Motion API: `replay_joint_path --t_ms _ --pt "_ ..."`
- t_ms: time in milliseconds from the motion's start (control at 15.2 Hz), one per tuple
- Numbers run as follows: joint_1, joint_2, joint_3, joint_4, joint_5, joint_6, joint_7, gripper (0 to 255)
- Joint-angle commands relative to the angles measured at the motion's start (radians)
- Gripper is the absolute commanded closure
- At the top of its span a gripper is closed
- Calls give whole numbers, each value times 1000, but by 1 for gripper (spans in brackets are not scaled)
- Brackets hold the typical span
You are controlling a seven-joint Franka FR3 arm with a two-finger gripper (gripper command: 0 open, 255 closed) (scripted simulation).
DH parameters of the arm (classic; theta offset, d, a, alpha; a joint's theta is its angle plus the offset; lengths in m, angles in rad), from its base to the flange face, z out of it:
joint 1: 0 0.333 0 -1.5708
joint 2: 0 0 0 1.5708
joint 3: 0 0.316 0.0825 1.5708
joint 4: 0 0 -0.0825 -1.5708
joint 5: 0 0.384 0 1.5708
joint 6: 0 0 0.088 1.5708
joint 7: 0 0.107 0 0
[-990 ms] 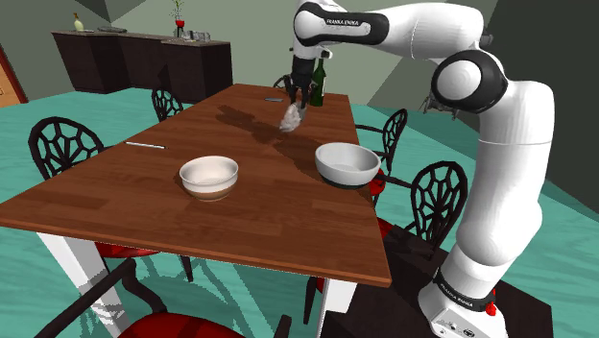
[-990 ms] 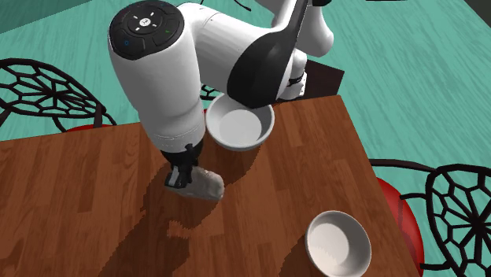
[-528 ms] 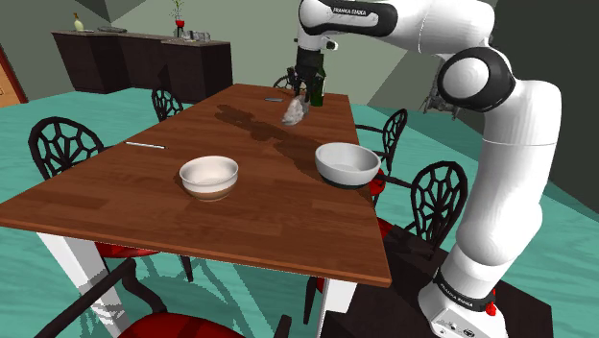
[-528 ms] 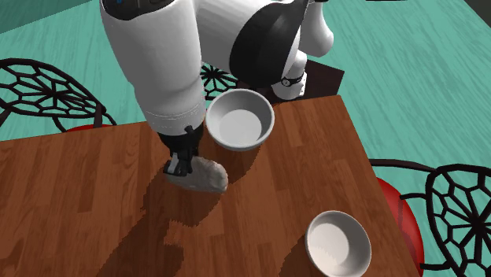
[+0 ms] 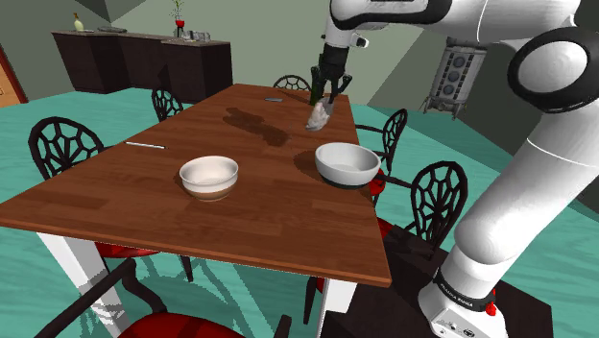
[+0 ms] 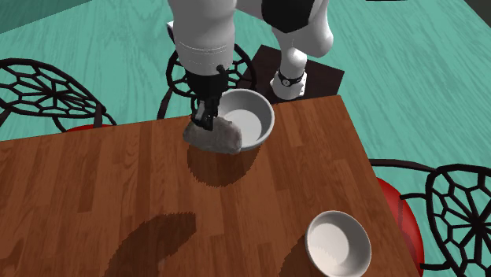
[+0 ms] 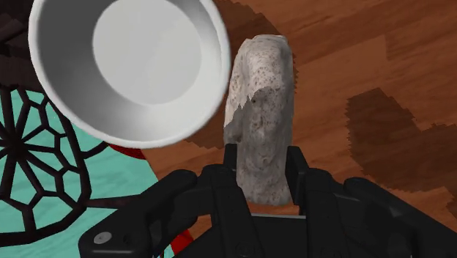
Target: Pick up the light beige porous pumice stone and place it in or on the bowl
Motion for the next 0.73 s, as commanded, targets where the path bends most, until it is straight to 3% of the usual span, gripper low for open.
replay_joint_path --t_ms 0,528,660 --pt "-6 -79 -10 -81 14 4 -17 255" --pt "-14 -415 -68 -356 45 -55 -93 255" --pt "-13 -423 -68 -390 45 -29 -92 255"
